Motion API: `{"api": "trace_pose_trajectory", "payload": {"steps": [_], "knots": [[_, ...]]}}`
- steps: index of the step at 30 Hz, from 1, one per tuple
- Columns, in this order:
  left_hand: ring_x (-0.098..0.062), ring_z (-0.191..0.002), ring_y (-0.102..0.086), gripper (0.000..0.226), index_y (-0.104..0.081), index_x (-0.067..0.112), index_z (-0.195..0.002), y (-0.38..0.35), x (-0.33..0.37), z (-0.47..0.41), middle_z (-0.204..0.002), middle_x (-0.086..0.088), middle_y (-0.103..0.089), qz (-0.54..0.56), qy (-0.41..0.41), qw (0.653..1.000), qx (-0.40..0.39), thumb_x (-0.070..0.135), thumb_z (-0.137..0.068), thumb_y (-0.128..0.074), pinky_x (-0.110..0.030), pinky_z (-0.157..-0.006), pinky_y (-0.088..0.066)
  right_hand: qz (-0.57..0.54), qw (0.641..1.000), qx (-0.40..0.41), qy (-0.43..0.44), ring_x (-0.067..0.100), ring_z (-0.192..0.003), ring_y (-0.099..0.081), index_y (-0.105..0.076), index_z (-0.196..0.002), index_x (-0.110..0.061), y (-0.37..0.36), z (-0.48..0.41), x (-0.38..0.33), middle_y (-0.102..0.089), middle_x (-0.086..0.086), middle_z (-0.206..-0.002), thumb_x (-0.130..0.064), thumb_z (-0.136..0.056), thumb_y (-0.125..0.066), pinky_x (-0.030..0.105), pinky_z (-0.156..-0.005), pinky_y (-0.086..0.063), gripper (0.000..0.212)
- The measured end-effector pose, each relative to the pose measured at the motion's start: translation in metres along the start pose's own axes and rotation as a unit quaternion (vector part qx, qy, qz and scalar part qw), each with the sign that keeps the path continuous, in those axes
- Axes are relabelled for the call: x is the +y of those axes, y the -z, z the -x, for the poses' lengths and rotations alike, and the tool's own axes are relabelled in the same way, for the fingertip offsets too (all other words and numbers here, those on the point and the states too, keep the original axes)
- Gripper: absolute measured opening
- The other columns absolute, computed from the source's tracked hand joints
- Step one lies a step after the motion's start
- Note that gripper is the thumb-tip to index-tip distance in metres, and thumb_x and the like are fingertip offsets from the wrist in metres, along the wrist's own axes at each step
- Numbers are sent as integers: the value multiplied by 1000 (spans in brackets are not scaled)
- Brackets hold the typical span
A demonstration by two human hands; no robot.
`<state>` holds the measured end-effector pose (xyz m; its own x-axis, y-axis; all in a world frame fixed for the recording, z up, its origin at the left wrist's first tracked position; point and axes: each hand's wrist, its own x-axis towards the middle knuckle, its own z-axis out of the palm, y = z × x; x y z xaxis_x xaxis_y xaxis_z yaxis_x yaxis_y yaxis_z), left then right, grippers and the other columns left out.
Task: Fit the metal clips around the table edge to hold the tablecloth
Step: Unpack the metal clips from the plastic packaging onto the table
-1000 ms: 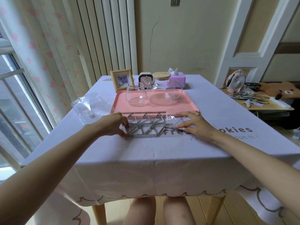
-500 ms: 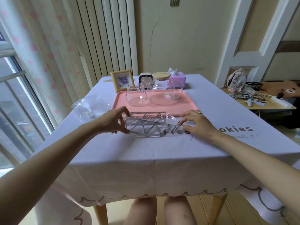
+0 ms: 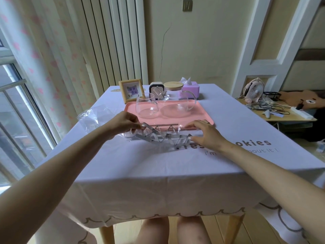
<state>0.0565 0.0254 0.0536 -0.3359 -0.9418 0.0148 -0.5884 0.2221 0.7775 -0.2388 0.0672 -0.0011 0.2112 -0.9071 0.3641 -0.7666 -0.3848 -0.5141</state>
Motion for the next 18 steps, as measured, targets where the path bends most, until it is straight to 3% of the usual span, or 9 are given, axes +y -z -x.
{"api": "trace_pose_trajectory", "payload": {"steps": [4,7,11,13,16,18], "knots": [[2,-40,-43,20,-60,6,-65,1,10,0,-42,9,-52,0,-34,999,-13,6,-83,-66,-6,-43,-32,-17,1000,-14,10,10,-113,-45,-58,-120,-21,-8,-6,-16,-61,-9,-116,-15,-78,-71,25,-96,-36,44],[-1,-49,-48,14,-62,6,-70,0,11,0,-56,1,-55,-3,-37,999,-6,5,-83,-66,-6,-46,-36,-21,999,-37,21,13,-117,-45,-54,-128,-23,-19,-15,-30,-62,-5,-119,-25,-77,-74,28,-97,-36,54],[-6,-66,-46,6,-67,8,-85,-4,5,-5,-77,2,-56,-82,-72,993,53,15,-83,-68,-18,-57,-35,-60,995,-77,-12,17,-115,-51,-53,-130,-21,-38,-37,-48,-60,1,-123,-30,-84,-68,31,-102,-39,49],[-4,-73,-44,9,-69,10,-88,-7,2,-9,-82,7,-54,-126,-101,982,98,18,-83,-69,-20,-63,-38,-125,988,-84,-37,16,-105,-58,-59,-124,-19,-45,-49,-58,-63,2,-114,-30,-88,-64,34,-98,-44,38],[-20,-99,-47,11,-72,17,-88,-13,-5,-15,-103,-5,-57,-175,-156,957,174,25,-80,-71,-31,-78,-45,-220,970,-90,-60,16,-89,-60,-65,-108,-15,-49,-66,-76,-65,4,-95,-30,-90,-60,35,-89,-47,24],[-23,-105,-46,18,-69,15,-99,-17,-4,-14,-114,-9,-51,-117,-165,958,203,22,-82,-69,-30,-83,-44,-284,952,-92,-67,17,-77,-61,-65,-104,-6,-47,-75,-88,-64,7,-84,-19,-88,-63,30,-82,-51,21]]}}
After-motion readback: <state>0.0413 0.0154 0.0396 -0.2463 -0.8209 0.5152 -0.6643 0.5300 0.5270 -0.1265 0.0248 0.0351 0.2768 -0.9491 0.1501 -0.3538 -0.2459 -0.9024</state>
